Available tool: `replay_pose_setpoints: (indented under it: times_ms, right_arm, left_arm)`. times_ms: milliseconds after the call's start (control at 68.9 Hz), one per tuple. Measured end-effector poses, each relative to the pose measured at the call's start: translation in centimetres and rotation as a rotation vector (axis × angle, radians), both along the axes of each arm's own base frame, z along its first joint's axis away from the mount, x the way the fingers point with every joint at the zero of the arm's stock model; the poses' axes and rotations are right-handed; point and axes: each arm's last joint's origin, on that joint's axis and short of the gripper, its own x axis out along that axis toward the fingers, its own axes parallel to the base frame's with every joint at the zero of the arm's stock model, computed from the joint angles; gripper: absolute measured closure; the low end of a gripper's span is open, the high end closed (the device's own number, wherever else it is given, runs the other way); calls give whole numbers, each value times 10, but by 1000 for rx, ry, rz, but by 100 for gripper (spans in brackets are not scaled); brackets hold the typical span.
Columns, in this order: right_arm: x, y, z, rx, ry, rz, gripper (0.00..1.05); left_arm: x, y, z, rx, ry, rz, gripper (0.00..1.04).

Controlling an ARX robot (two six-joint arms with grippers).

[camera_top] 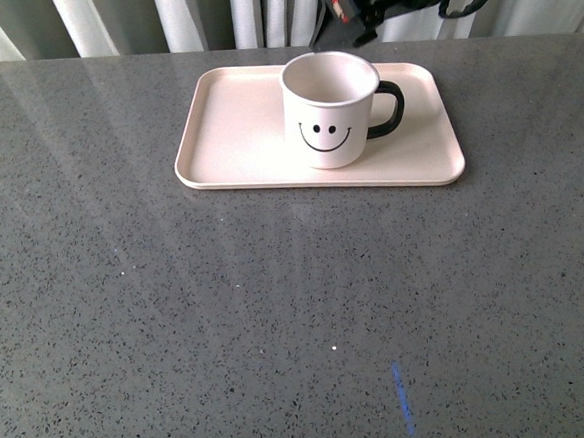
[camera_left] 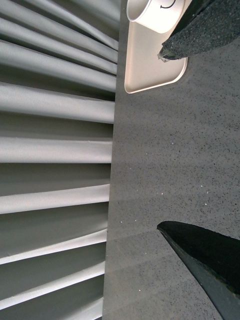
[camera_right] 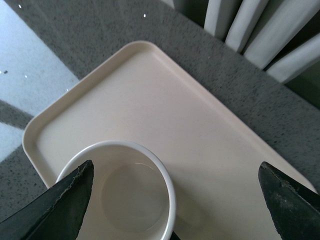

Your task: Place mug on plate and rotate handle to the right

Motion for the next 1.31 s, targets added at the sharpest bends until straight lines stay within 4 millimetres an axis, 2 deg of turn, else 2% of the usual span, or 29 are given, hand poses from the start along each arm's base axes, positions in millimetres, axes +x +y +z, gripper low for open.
replay_pose_setpoints:
  times_ms: [58, 131, 218, 276, 378, 552, 654, 726, 857, 1002, 1307]
  right_arm:
    - [-3, -2, 10, 12, -19, -12, 9]
    - [-11, -6, 19, -13, -246, -295, 20]
    - [-41, -15, 13, 77, -505, -546, 36]
    - [-62, -20, 7, 137, -582, -583, 45]
    - [-123, -30, -2, 216, -656, -600, 73]
    - [-176, -38, -15, 213, -634, -604, 103]
    - [-205, -42, -21, 216, -625, -602, 103]
    - [-228, -51, -24, 218, -623, -599, 103]
    - [-255, -55, -28, 214, -622, -610, 103]
    - [-279, -55, -40, 211, -613, -610, 103]
    - [-316, -55, -39, 212, -614, -609, 103]
  left_arm:
    - [0, 0, 0, 0, 0, 0, 9]
    - [0, 0, 0, 0, 0, -1, 9]
    - [0, 0, 0, 0, 0, 0, 9]
    - [0, 0, 0, 0, 0, 0, 9]
    - [0, 0, 0, 0, 0, 0, 9]
    - [0, 0, 0, 0, 0, 0, 9]
    - [0, 0, 0, 0, 0, 0, 9]
    - [0, 0, 0, 0, 0, 0, 9]
    - [0, 0, 0, 0, 0, 0, 9]
    - [0, 0, 0, 0, 0, 0, 9]
    - [0, 0, 0, 0, 0, 0, 9]
